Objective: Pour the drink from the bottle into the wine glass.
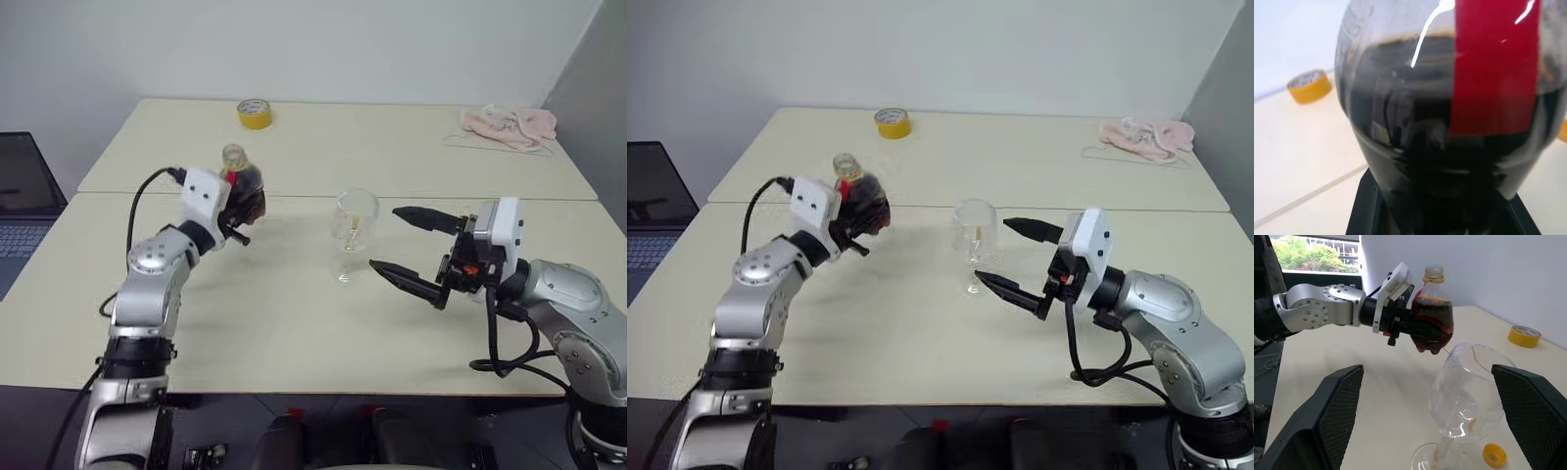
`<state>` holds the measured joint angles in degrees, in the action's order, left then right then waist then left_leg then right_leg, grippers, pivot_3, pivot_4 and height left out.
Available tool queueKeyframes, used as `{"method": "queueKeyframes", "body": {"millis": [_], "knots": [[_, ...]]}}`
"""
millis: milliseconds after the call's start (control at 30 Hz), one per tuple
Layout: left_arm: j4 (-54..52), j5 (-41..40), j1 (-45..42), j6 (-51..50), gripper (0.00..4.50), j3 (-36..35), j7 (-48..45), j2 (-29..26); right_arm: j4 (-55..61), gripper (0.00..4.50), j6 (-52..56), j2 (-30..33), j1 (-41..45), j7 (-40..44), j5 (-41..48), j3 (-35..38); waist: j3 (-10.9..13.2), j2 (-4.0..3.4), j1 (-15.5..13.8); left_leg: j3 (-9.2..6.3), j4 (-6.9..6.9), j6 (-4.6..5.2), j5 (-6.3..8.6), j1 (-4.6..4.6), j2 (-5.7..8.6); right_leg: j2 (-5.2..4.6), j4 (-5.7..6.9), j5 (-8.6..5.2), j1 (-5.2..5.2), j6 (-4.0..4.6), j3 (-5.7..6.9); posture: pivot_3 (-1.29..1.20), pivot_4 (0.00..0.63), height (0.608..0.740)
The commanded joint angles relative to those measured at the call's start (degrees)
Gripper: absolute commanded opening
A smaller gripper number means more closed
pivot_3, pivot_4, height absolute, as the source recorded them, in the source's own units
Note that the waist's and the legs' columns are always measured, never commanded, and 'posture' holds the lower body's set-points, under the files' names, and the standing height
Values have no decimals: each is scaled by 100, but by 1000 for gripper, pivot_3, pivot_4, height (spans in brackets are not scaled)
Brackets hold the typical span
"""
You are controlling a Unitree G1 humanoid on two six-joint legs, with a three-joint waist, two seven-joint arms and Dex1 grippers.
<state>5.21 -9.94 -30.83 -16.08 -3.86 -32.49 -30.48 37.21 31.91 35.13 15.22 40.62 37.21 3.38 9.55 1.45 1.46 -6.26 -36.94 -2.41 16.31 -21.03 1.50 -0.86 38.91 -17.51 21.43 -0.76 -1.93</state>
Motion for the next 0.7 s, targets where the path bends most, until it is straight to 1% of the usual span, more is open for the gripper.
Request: {"method": "queueKeyframes", "body": {"millis": [33, 200, 300, 567, 700], "knots": [[57, 271, -412, 289, 845, 237, -141, -100, 249, 4500, 85, 69, 31, -191, 25, 81, 0, 0, 0, 1, 0, 0, 0, -1, 0, 0, -1, 0, 0, 0, -2, 0, 150, 740], [285, 668, -771, 602, 845, 618, -208, -53, 254, 4500, 145, 87, -36, -350, -47, 41, 2, 3, -2, 0, -1, 0, 0, -2, 2, -1, 0, 0, 2, -1, -1, 0, 150, 740], [444, 840, -898, 821, 845, 790, -155, 78, 244, 4500, 155, 100, -81, -391, -93, -10, 2, 3, 4, 2, 0, 0, 0, -2, 1, -1, 1, 0, 4, 0, -3, 0, 150, 740], [1189, 1191, -1426, 1301, 845, 1081, 120, 662, 175, 4500, 297, 55, -9, -489, -103, -139, 6, 10, 3, 2, -3, 0, 0, -5, 3, -1, 2, 1, 5, -2, -3, 0, 150, 740], [1565, 1396, -1698, 1788, 844, 1262, 52, 766, 183, 4500, 386, 28, 26, -547, -90, -179, 9, 16, 2, 1, -4, 0, -1, -12, 3, -1, 4, 1, 12, -2, -2, 0, 150, 740]]}}
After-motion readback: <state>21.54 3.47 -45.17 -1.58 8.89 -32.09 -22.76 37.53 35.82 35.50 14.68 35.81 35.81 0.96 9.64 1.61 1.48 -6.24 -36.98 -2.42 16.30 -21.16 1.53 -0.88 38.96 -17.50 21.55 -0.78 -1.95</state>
